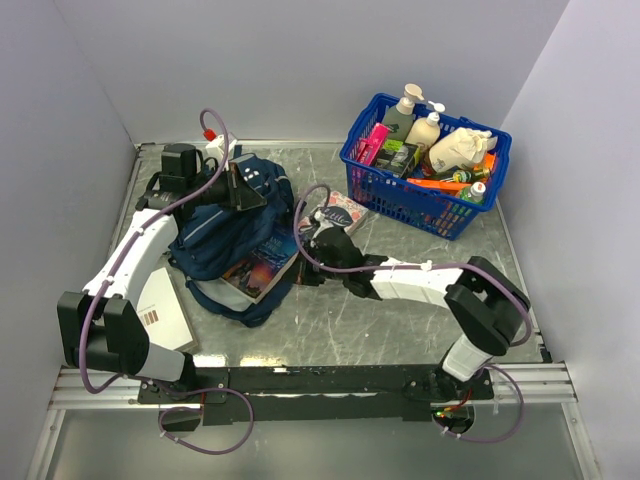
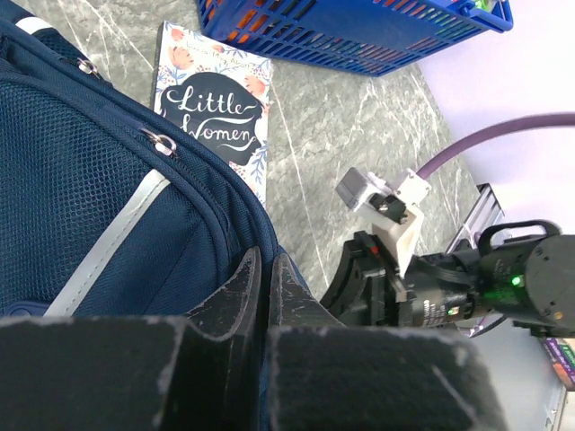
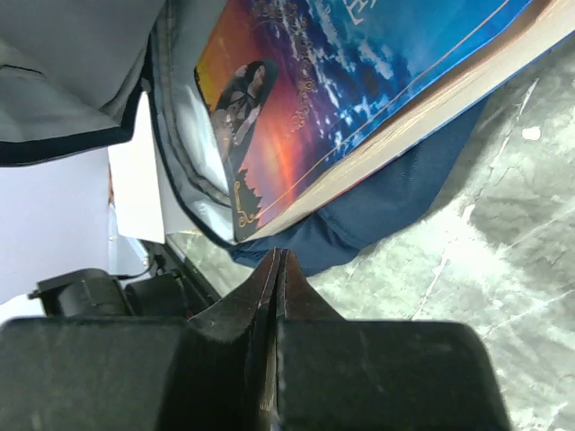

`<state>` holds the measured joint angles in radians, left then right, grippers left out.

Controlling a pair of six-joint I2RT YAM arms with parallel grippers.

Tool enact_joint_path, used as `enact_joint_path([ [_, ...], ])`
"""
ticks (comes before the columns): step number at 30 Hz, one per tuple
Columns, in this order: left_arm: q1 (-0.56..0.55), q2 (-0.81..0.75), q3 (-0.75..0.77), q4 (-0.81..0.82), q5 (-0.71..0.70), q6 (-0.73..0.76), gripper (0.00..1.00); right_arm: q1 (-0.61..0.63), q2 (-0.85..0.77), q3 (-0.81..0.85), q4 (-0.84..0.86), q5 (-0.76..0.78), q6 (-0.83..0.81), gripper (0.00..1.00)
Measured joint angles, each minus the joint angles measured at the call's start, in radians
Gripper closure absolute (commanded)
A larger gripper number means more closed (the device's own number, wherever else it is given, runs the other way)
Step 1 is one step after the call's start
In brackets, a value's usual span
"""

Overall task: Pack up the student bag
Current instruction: Place the book in the student bag.

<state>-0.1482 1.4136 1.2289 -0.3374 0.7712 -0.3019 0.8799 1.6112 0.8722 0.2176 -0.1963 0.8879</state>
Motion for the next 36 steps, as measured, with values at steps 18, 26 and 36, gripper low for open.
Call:
enact_joint_path([
  [18, -0.001, 0.001, 0.000, 0.028, -0.016, -0.051, 0.99, 0.145, 0.372, 0.066, 0.449, 0.128, 0.034, 1.00],
  [26, -0.003, 0.001, 0.000, 0.040, -0.016, -0.060, 0.99, 0.172, 0.443, 0.190, 0.594, 0.109, 0.030, 0.83],
  [36, -0.010, 0.001, 0.000, 0.033, -0.008, -0.043, 0.99, -0.009, 0.019, -0.223, 0.600, 0.238, -0.128, 1.00],
])
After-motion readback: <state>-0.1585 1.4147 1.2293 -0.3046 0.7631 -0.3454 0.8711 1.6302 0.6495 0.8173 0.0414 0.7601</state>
